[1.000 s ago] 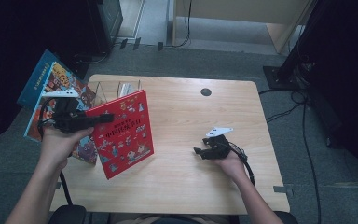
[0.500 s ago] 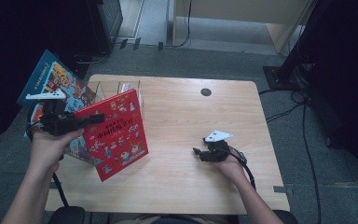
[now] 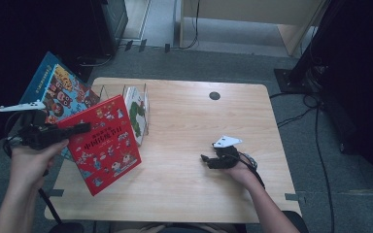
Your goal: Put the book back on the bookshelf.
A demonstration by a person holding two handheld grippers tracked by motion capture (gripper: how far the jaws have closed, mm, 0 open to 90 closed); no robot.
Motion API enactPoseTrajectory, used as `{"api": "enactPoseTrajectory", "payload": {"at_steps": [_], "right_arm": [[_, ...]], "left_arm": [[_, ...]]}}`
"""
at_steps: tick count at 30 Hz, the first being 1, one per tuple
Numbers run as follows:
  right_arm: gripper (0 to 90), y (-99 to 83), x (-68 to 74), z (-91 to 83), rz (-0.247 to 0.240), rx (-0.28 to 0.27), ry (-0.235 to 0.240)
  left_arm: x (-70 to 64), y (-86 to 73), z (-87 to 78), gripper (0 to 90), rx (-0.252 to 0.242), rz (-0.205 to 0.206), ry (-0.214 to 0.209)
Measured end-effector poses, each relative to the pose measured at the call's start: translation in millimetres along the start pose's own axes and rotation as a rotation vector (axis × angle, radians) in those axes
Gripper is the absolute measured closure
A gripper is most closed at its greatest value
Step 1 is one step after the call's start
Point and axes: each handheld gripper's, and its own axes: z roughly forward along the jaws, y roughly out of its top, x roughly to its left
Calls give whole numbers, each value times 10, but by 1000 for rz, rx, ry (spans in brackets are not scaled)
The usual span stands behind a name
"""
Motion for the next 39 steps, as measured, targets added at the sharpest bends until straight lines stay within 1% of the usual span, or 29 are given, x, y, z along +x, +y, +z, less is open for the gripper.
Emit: {"api": "enactPoseTrajectory", "payload": {"at_steps": [5, 8, 9, 11, 14, 17, 21, 23, 26, 28, 34, 37, 38, 39], "right_arm": [[284, 1, -1, 4, 0, -1, -2], [283, 2, -3, 4, -1, -1, -2], [283, 2, -3, 5, -1, -1, -2], [282, 2, -5, 5, -3, -2, -2], [280, 3, -5, 8, -3, -2, -3], [279, 3, -3, 9, -3, -3, -4], [279, 3, -2, 8, -2, -2, -4], [277, 3, -3, 8, -4, -2, -4], [272, 5, -3, 9, 0, -1, -5], [269, 6, -4, 11, -1, 0, -4], [266, 6, -5, 12, 0, 0, -5], [263, 7, -4, 12, 1, 1, -6], [263, 8, -4, 12, 2, 2, -6], [262, 9, -5, 13, 2, 2, -5]], "left_arm": [[42, -60, -134, 799, -5, -25, 27], [70, -75, -214, 799, -10, -32, 52], [78, -74, -233, 799, -7, -30, 62], [100, -63, -266, 799, -12, -38, 84], [134, -22, -273, 799, -10, -41, 115], [161, 37, -240, 798, -15, -48, 138], [212, 135, -163, 799, -10, -62, 156], [227, 194, -119, 799, -10, -61, 171], [215, 266, -63, 798, -8, -42, 177], [230, 326, -16, 799, -3, -48, 179], [283, 441, 76, 799, 4, -49, 218], [318, 492, 122, 799, 5, -59, 226], [319, 509, 135, 799, 8, -56, 230], [313, 522, 148, 798, -1, -59, 234]]}}
